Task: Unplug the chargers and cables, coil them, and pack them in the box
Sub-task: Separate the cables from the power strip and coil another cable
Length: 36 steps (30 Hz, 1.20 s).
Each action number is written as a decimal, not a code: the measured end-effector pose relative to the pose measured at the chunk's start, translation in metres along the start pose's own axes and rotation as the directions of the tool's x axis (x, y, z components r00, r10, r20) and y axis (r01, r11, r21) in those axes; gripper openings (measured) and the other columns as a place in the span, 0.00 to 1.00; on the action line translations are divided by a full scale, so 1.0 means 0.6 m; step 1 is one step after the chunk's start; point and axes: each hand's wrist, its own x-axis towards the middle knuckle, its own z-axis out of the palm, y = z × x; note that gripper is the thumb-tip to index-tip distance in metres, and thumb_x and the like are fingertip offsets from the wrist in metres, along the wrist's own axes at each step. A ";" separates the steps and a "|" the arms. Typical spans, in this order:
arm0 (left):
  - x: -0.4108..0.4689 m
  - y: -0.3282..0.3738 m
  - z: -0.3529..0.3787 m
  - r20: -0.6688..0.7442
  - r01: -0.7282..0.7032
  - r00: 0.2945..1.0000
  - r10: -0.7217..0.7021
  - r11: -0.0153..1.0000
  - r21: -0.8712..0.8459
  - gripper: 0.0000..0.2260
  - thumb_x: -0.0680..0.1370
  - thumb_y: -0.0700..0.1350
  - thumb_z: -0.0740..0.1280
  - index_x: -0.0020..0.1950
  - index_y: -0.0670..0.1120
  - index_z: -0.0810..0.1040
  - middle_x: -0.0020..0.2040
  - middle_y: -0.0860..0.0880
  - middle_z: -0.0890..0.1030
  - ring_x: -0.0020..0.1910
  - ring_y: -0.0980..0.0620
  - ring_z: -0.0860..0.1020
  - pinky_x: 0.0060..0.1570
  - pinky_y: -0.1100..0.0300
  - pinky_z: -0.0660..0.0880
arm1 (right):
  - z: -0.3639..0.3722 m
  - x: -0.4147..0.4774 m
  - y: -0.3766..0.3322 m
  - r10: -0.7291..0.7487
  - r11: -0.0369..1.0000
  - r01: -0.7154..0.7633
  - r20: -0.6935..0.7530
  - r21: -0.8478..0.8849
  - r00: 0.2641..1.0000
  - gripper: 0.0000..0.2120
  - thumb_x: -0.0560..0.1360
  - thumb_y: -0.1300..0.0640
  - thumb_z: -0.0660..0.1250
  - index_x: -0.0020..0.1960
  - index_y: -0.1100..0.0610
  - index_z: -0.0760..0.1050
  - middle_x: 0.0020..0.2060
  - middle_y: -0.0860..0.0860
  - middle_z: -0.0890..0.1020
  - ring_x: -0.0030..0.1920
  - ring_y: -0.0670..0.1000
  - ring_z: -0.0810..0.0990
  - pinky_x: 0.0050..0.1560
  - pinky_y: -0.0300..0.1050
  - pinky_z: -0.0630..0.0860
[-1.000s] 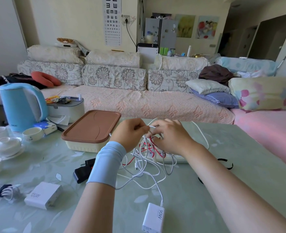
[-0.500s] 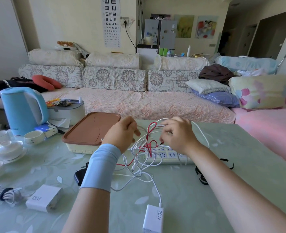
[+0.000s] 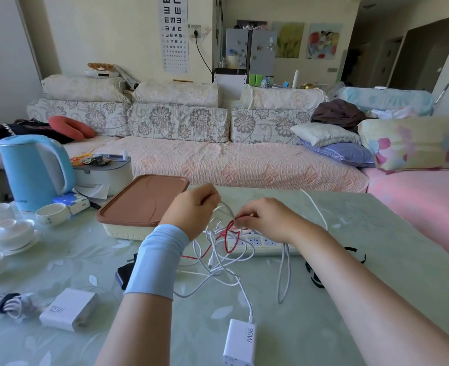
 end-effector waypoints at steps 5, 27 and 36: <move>-0.003 0.019 -0.007 -0.155 0.014 0.988 0.021 0.976 0.218 0.14 0.75 0.57 0.65 0.34 0.51 0.71 0.31 0.52 0.76 0.37 0.48 0.75 0.34 0.59 0.66 | -0.019 -0.004 0.024 0.223 0.907 -0.146 -0.156 0.395 0.962 0.15 0.69 0.40 0.75 0.37 0.52 0.84 0.24 0.43 0.76 0.24 0.41 0.67 0.27 0.36 0.63; -0.003 0.032 0.011 -0.080 0.017 0.997 -0.007 0.992 0.124 0.12 0.68 0.48 0.76 0.47 0.52 0.76 0.36 0.55 0.81 0.37 0.55 0.78 0.41 0.62 0.73 | 0.014 0.004 -0.032 0.000 0.818 0.050 -0.087 0.573 0.996 0.21 0.71 0.70 0.68 0.52 0.46 0.71 0.43 0.50 0.83 0.41 0.49 0.81 0.48 0.51 0.78; -0.004 0.019 0.003 -0.099 -0.049 0.994 0.041 0.995 -0.082 0.09 0.67 0.41 0.68 0.41 0.54 0.74 0.24 0.56 0.67 0.26 0.52 0.64 0.34 0.59 0.67 | 0.021 0.008 -0.020 0.034 0.875 -0.036 0.012 0.483 0.999 0.06 0.72 0.61 0.74 0.43 0.50 0.84 0.37 0.48 0.85 0.37 0.42 0.79 0.44 0.36 0.74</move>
